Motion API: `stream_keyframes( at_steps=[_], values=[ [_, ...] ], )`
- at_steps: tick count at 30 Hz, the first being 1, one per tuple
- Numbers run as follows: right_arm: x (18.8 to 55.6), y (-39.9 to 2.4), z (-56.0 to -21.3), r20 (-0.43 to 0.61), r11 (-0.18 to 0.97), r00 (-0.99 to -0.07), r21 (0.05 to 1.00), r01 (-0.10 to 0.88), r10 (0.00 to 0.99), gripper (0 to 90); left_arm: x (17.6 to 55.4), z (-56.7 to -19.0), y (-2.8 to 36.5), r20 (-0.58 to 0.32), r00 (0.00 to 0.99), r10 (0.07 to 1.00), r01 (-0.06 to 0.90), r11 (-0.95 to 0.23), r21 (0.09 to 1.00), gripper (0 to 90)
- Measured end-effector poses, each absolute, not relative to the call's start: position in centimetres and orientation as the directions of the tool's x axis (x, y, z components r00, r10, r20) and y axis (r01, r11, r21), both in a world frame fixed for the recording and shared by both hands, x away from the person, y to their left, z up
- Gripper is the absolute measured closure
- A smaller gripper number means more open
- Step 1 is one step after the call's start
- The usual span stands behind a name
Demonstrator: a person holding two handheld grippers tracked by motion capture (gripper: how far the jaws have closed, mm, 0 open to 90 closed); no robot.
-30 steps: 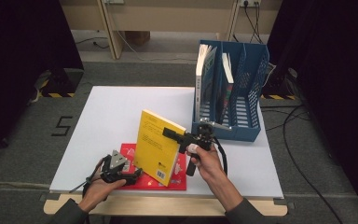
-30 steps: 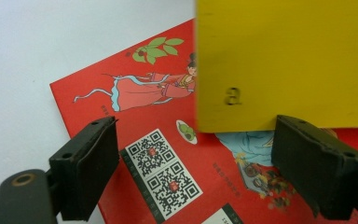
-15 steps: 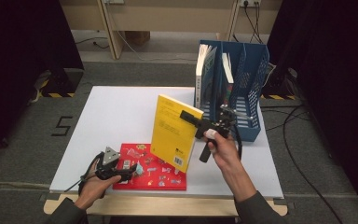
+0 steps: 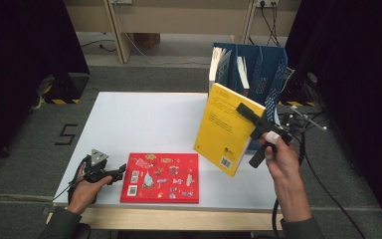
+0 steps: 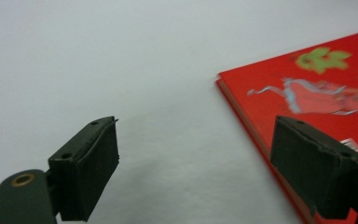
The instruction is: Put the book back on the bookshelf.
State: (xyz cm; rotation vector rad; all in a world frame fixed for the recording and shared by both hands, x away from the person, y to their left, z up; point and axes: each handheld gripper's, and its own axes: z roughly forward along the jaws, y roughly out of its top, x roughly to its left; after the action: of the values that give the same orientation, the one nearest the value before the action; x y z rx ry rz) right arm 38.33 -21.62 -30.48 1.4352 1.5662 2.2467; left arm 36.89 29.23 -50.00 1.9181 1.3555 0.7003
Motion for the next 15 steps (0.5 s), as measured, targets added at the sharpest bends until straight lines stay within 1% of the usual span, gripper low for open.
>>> stream_keyframes(
  at_steps=[1, 5, 7, 10, 15],
  values=[
    [38.1, -22.2, -30.3, 0.645, -0.489, -0.568, 0.762, 0.425, 0.512, 70.9, 36.9, -50.3, 29.2, 0.053, 0.316, 0.947, 0.599, -0.243, 0.763, 14.6],
    [37.7, -25.1, -29.8, 0.666, -0.553, -0.533, 0.740, 0.383, 0.522, 71.1, 37.0, -50.3, 29.1, 0.064, 0.315, 0.947, 0.596, -0.250, 0.763, 14.2],
    [37.6, -26.5, -29.6, 0.668, -0.561, -0.510, 0.739, 0.373, 0.541, 70.9, 37.0, -50.3, 29.1, 0.055, 0.311, 0.949, 0.597, -0.240, 0.766, 14.0],
    [37.7, -28.4, -29.6, 0.677, -0.586, -0.467, 0.732, 0.348, 0.569, 70.9, 36.9, -50.3, 29.0, 0.067, 0.312, 0.948, 0.593, -0.249, 0.765, 14.1],
    [38.5, -30.5, -29.2, 0.684, -0.602, -0.423, 0.727, 0.329, 0.595, 70.6, 37.0, -50.3, 29.1, 0.061, 0.311, 0.948, 0.595, -0.245, 0.766, 14.0]
  ],
)
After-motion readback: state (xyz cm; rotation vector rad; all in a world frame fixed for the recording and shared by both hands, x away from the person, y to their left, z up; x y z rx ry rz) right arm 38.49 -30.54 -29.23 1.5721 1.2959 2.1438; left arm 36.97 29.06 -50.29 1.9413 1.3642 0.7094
